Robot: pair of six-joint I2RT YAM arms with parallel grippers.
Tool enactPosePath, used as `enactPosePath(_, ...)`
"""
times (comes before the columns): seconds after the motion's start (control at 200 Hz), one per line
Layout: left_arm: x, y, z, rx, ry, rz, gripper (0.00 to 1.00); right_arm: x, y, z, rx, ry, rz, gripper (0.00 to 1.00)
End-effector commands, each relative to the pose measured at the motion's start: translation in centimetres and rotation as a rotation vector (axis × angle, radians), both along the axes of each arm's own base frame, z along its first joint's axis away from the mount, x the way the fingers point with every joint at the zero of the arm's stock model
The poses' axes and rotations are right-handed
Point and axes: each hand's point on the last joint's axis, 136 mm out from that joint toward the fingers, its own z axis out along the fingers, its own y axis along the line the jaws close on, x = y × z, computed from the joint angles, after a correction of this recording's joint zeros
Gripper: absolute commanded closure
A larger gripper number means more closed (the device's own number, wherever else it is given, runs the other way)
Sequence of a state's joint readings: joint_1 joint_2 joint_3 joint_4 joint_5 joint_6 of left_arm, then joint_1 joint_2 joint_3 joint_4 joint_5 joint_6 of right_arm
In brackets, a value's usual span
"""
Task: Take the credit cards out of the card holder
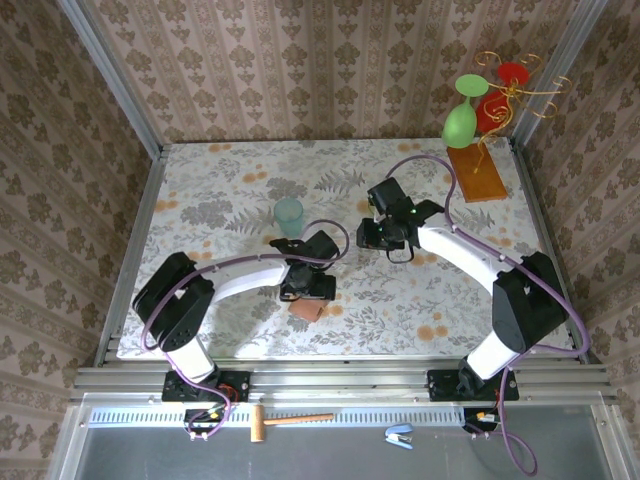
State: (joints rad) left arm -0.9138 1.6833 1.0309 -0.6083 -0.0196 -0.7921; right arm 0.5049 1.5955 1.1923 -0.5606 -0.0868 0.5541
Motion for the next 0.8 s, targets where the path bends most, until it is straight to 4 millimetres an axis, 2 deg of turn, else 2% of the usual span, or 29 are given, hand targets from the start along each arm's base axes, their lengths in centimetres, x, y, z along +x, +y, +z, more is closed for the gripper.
enactPosePath(0.0,0.1,-0.5,-0.4,-0.015,0.010,0.058,0.15,-0.6,0.1,0.8,0.024,-0.020,0.011,0.69)
enactPosePath(0.49,-1.0,2.7,0.8,0.046,-0.025,0.080,0.02,-1.2,0.1,0.6,0.041,-0.006,0.010,0.69)
enactPosePath(0.615,-1.3,2.5,0.2,0.038,0.003,0.066,0.00,-1.2,0.2,0.8,0.047,-0.008,0.011,0.69)
enactPosePath(0.79,-2.3,1.0,-0.8,-0.014,0.064,0.035,0.00,-1.1,0.3,1.2,0.055,-0.017,0.006,0.69)
